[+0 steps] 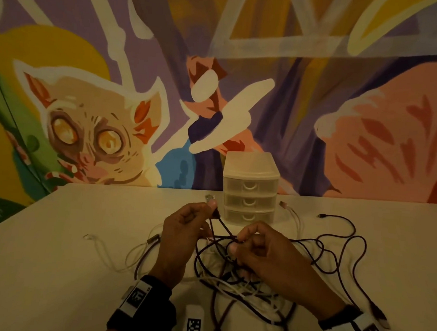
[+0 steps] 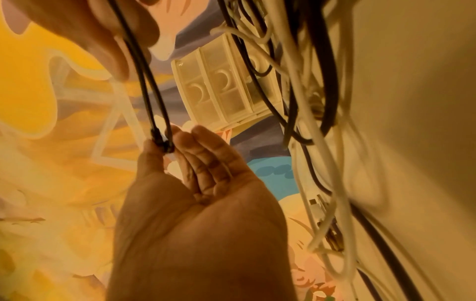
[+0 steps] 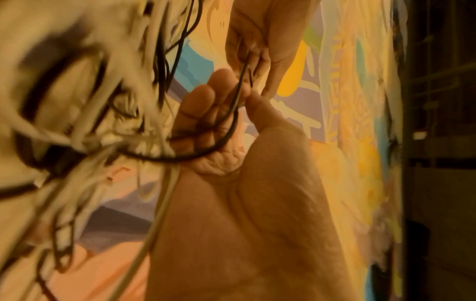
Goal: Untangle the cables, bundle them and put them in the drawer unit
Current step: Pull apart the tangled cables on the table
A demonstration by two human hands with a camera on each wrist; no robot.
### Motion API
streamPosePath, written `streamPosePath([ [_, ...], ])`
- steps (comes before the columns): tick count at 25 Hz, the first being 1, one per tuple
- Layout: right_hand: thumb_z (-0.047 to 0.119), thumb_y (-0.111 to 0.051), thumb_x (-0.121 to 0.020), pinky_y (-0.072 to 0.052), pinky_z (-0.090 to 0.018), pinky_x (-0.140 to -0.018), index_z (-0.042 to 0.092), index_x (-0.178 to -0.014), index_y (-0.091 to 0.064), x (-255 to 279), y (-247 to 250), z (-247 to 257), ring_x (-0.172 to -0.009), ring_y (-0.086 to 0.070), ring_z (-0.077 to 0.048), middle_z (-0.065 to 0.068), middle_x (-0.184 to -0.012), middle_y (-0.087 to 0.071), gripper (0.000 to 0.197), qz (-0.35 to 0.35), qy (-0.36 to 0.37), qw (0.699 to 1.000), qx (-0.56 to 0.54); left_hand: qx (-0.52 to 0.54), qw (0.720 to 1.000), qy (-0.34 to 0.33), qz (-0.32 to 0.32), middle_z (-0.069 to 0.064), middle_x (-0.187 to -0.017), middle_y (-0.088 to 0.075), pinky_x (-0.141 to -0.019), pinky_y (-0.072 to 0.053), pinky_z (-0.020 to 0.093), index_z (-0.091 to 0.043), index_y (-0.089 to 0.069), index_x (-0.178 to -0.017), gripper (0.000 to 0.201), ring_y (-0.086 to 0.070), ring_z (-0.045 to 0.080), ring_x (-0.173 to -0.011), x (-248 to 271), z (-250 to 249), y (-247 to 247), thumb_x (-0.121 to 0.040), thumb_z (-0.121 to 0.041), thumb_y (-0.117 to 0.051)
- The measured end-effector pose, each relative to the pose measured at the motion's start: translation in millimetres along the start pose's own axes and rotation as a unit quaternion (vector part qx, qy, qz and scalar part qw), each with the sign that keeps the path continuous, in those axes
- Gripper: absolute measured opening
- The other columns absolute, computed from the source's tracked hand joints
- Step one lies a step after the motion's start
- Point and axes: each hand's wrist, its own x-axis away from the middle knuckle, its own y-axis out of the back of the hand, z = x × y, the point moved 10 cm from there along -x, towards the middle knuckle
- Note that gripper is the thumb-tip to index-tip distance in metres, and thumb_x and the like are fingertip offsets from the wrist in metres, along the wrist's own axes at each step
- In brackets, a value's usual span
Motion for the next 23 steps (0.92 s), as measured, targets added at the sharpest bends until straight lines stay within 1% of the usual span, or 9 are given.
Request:
streamPosePath([
  [5, 0.064, -0.061, -0.096, -0.057, -0.032, -0.091, 0.035, -0.087, -0.073, 7.0, 16.6, 12.8, -0.095, -0.066, -0.006, 0.003, -0.093, -0.071, 0.034, 0.002, 0.039, 0.982, 0.184, 0.189, 0.979, 0.067, -0.034, 0.006, -0.103, -0.08, -0.094, -0.06, 0.04, -0.004, -0.072, -0.11, 0.038, -0.079, 0.022, -0.098, -13.5, 18.8, 14.0, -0.109, -0.04, -0.057],
  [7, 0.068, -0.059, -0.094, -0.053, -0.025, -0.095, 0.036, -0.084, -0.074, 7.2, 30.4, 18.3, -0.102, -0.063, 0.001, 0.009, -0.1, -0.067, 0.037, -0.003, 0.047, 0.978, 0.203, 0.288, 0.955, 0.076, 0.004, 0.002, -0.086, -0.066, -0.084, -0.062, 0.036, -0.009, -0.064, -0.103, 0.032, -0.07, 0.017, -0.079, -15.3, 17.6, 3.0, -0.112, -0.036, -0.05],
  [9, 0.068, -0.059, -0.094, -0.054, -0.024, -0.088, 0.034, -0.076, -0.072, 10.1, 40.1, 21.4, -0.089, -0.068, 0.0, 0.008, -0.09, -0.069, 0.04, 0.018, 0.045, 0.977, 0.206, 0.345, 0.936, 0.072, 0.016, -0.002, -0.078, -0.05, -0.061, -0.051, 0.023, -0.015, -0.058, -0.1, 0.027, -0.046, 0.01, -0.062, -17.7, 12.0, 1.5, -0.114, -0.033, -0.044],
  [12, 0.072, -0.059, -0.093, -0.056, -0.036, -0.084, 0.027, -0.081, -0.073, 18.8, 34.9, 8.1, -0.076, -0.068, -0.006, 0.0, -0.08, -0.071, 0.049, 0.16, 0.01, 0.95, 0.267, 0.369, 0.928, 0.052, -0.027, -0.007, -0.074, -0.042, -0.048, -0.028, 0.019, -0.019, -0.058, -0.102, 0.024, -0.028, 0.006, -0.056, -31.8, 6.4, 33.1, -0.115, -0.032, -0.042],
  [13, 0.076, -0.059, -0.088, -0.055, -0.038, -0.084, 0.027, -0.083, -0.074, 15.5, 50.1, 12.9, -0.078, -0.067, -0.006, 0.002, -0.083, -0.071, 0.052, 0.137, 0.022, 0.946, 0.293, 0.353, 0.933, 0.047, -0.044, -0.007, -0.074, -0.042, -0.047, -0.026, 0.019, -0.019, -0.058, -0.102, 0.026, -0.028, 0.006, -0.055, -34.7, 6.3, 46.1, -0.115, -0.032, -0.041],
  [15, 0.071, -0.064, -0.085, -0.053, -0.034, -0.081, 0.032, -0.083, -0.075, 9.8, 117.6, 47.9, -0.089, -0.065, -0.005, 0.01, -0.085, -0.069, 0.041, -0.089, 0.085, 0.953, 0.275, 0.324, 0.943, 0.042, -0.064, -0.008, -0.073, -0.042, -0.046, -0.025, 0.019, -0.019, -0.058, -0.1, 0.029, -0.027, 0.007, -0.054, -38.0, 7.5, 61.6, -0.116, -0.034, -0.039],
  [16, 0.062, -0.068, -0.089, -0.05, -0.03, -0.079, 0.033, -0.079, -0.074, 12.0, 136.8, 61.3, -0.091, -0.063, -0.005, 0.009, -0.084, -0.068, 0.031, -0.137, 0.108, 0.95, 0.26, 0.313, 0.946, 0.04, -0.07, -0.009, -0.072, -0.043, -0.045, -0.024, 0.019, -0.019, -0.059, -0.1, 0.029, -0.027, 0.006, -0.053, -38.4, 8.1, 65.2, -0.116, -0.035, -0.039],
  [20, 0.062, -0.06, -0.095, -0.048, -0.021, -0.079, 0.032, -0.079, -0.07, 19.9, 123.3, 57.6, -0.087, -0.066, -0.007, 0.01, -0.085, -0.069, 0.036, 0.068, 0.051, 0.918, 0.388, 0.298, 0.947, 0.014, -0.12, -0.009, -0.072, -0.044, -0.042, -0.024, 0.017, -0.021, -0.059, -0.097, 0.03, -0.029, 0.005, -0.05, -41.9, -0.4, 89.2, -0.116, -0.034, -0.039],
  [23, 0.049, -0.061, -0.097, -0.045, -0.036, -0.095, 0.024, -0.077, -0.071, 36.6, 187.0, 93.7, -0.102, -0.064, -0.007, 0.006, -0.092, -0.071, 0.033, -0.135, 0.115, 0.952, 0.248, 0.271, 0.954, -0.016, -0.125, -0.008, -0.073, -0.043, -0.043, -0.024, 0.018, -0.019, -0.059, -0.101, 0.029, -0.029, 0.004, -0.052, -40.5, -10.2, 89.0, -0.116, -0.032, -0.039],
])
